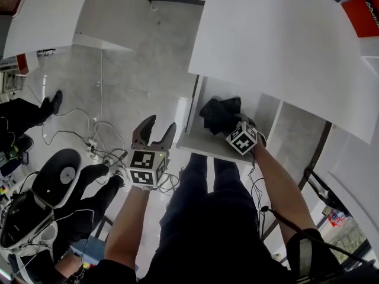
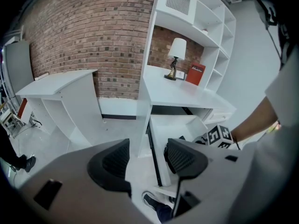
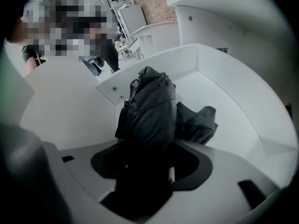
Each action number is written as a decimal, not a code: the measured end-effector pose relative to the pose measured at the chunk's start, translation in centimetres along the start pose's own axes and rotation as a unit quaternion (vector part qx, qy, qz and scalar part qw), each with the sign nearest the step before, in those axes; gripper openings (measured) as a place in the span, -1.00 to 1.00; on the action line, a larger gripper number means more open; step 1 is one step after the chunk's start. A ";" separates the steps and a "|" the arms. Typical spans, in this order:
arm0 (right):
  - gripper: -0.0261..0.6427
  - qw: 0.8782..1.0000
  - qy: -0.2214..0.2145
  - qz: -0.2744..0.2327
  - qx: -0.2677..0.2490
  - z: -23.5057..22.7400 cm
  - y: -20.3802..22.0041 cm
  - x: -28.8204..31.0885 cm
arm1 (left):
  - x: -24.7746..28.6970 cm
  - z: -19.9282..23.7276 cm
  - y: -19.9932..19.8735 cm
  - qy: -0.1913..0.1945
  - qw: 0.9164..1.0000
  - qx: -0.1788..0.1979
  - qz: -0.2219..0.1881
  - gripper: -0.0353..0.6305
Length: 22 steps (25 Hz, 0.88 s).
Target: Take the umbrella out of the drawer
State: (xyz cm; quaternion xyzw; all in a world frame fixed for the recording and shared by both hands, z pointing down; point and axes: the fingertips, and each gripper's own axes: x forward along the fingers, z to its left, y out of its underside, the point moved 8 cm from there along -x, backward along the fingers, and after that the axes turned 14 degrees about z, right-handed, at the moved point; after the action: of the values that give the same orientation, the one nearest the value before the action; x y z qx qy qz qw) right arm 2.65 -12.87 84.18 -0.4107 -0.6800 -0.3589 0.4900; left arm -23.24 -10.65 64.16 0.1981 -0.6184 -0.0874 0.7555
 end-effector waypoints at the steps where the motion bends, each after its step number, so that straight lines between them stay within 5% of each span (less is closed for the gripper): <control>1: -0.15 1.000 -0.001 -0.004 -0.001 0.0 0.1 -0.2 | -0.1 0.0 0.0 0.000 1.000 -0.003 0.000 -0.14; 16: -0.22 0.994 0.050 -0.091 0.011 1.7 -0.4 -8.7 | -3.2 -1.7 -0.9 -0.004 0.999 -0.002 -0.043 -0.14; 22: -0.22 0.986 0.095 -0.138 0.007 2.9 -0.9 -14.8 | -5.7 -1.5 -2.8 -0.005 0.996 -0.003 -0.089 -0.14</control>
State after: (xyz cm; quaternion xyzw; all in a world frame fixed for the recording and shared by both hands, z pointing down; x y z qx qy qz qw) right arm 3.47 -13.74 69.16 -0.2731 -0.6835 -0.4555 0.5008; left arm -22.75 -10.80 57.65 0.2499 -0.6015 -0.1570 0.7424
